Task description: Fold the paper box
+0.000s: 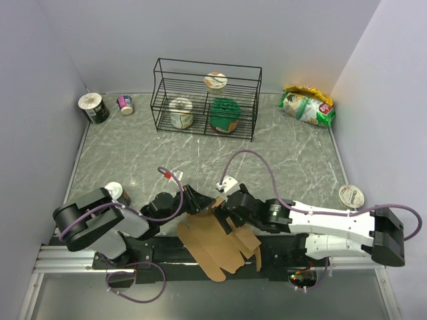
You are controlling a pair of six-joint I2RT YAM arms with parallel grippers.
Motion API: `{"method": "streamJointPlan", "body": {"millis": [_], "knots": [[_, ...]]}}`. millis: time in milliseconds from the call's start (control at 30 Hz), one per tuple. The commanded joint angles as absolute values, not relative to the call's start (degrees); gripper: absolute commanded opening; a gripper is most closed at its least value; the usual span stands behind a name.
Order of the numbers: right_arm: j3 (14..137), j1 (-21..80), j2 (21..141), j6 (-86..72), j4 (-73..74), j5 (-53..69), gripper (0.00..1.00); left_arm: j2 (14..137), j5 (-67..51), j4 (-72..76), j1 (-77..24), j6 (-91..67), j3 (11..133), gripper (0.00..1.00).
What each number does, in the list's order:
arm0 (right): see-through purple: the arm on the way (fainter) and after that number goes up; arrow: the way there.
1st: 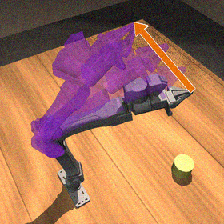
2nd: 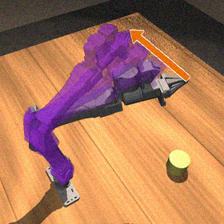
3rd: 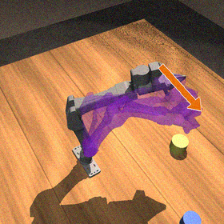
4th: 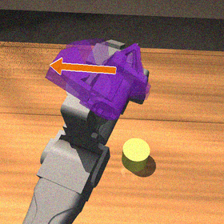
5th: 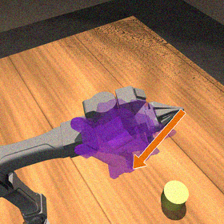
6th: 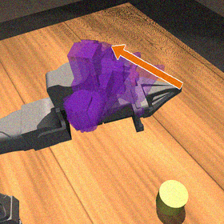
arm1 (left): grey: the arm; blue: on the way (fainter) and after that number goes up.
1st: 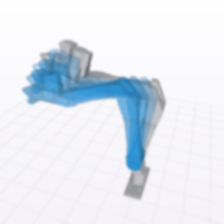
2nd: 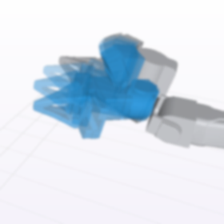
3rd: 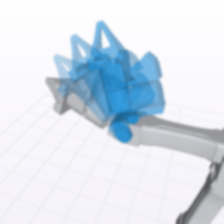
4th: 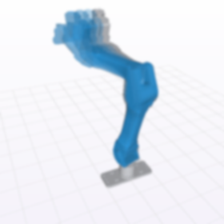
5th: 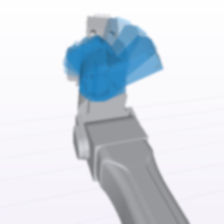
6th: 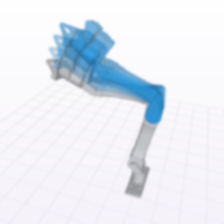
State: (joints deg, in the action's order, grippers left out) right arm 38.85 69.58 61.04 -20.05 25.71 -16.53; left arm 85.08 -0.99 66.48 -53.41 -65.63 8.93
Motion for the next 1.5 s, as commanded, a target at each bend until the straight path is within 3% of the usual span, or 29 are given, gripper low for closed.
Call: {"method": "streamJointPlan", "body": {"millis": [0,233,333,367,433,467,733,1000,1100,1200,1300,1467], "knots": [[42.5,71.7,64.9,-19.8,27.5,-18.5,1.00,85.3,-0.2,48.3,-54.4,-62.8,7.0,0.26],[42.9,72.1,67.0,-19.7,26.3,-19.9,0.96,79.7,2.4,46.4,-54.8,-62.7,6.1,0.32],[42.5,72.2,67.5,-18.3,25.1,-20.0,0.89,75.3,3.4,43.3,-54.8,-61.2,6.6,0.55],[42.3,72.2,67.5,-17.8,24.2,-19.8,0.83,72.2,3.9,41.9,-54.7,-60.7,6.9,0.74],[42.1,72.0,67.7,-16.4,23.4,-19.8,0.76,66.2,6.6,36.8,-54.5,-59.3,7.7,0.95],[41.9,72.1,67.8,-15.7,22.4,-19.7,0.75,63.8,7.6,34.7,-54.3,-58.9,8.2,0.99],[40.3,70.8,67.9,-7.3,15.1,-20.5,0.69,38.1,10.4,14.4,-47.0,-51.8,8.9,0.96],[41.8,65.7,72.8,3.4,7.6,-14.5,0.62,32.8,5.6,12.9,-45.3,-45.2,5.9,0.96],[43.9,65.3,73.3,3.7,9.8,-12.5,0.68,36.2,0.4,18.1,-45.3,-41.6,5.2,0.96],[44.0,65.1,71.3,2.4,11.2,-9.1,0.86,42.1,-5.9,21.6,-45.3,-36.6,6.7,0.96],[43.3,64.8,68.6,0.6,12.8,-6.7,0.94,50.2,-7.6,23.2,-45.4,-33.7,8.9,0.96],[43.1,64.3,62.7,-3.7,16.3,-4.7,0.97,55.8,-10.4,27.6,-45.7,-28.3,11.4,0.98]]}}
